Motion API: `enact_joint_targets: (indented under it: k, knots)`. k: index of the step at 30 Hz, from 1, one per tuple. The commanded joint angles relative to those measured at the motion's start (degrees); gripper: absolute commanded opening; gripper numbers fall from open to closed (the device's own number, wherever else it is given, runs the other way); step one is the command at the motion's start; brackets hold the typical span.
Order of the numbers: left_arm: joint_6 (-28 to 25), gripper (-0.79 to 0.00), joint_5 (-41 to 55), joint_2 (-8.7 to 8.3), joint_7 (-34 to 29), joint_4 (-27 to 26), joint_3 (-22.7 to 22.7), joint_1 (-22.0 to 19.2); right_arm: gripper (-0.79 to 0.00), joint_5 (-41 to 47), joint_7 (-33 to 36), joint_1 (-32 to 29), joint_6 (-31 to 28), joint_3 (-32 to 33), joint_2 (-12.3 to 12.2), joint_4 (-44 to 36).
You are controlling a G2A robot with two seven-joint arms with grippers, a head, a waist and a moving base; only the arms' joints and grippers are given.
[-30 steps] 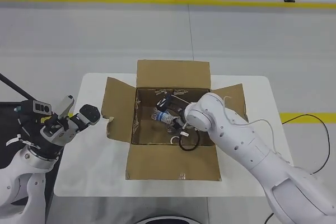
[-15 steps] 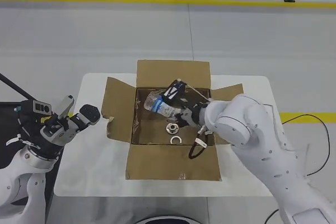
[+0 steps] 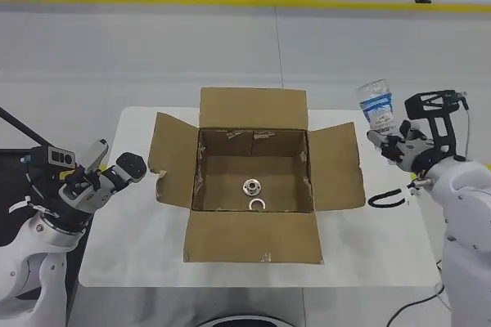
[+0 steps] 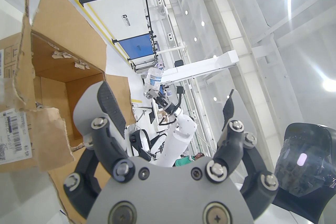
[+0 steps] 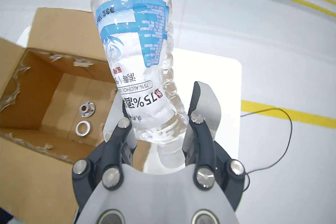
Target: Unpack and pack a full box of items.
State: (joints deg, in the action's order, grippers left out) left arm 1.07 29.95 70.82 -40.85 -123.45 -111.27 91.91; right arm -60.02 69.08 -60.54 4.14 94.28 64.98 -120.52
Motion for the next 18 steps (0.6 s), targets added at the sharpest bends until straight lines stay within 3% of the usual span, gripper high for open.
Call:
enact_joint_targets:
  k: [1, 8, 18]
  knots:
    - [0.0, 0.000, 0.0, 0.00, 0.0, 0.0, 0.0, 0.0, -0.785, -1.1, -1.5, -2.3, 1.2, 2.7, -0.1, 2.4]
    - [0.0, 0.000, 0.0, 0.00, 0.0, 0.0, 0.0, 0.0, -0.785, 2.6, -4.7, -7.9, -0.2, 6.3, -0.3, 12.8]
    - [0.0, 0.000, 0.0, 0.00, 0.0, 0.0, 0.0, 0.0, -0.785, 5.6, -6.6, -5.5, -3.3, 3.8, -0.6, 26.0]
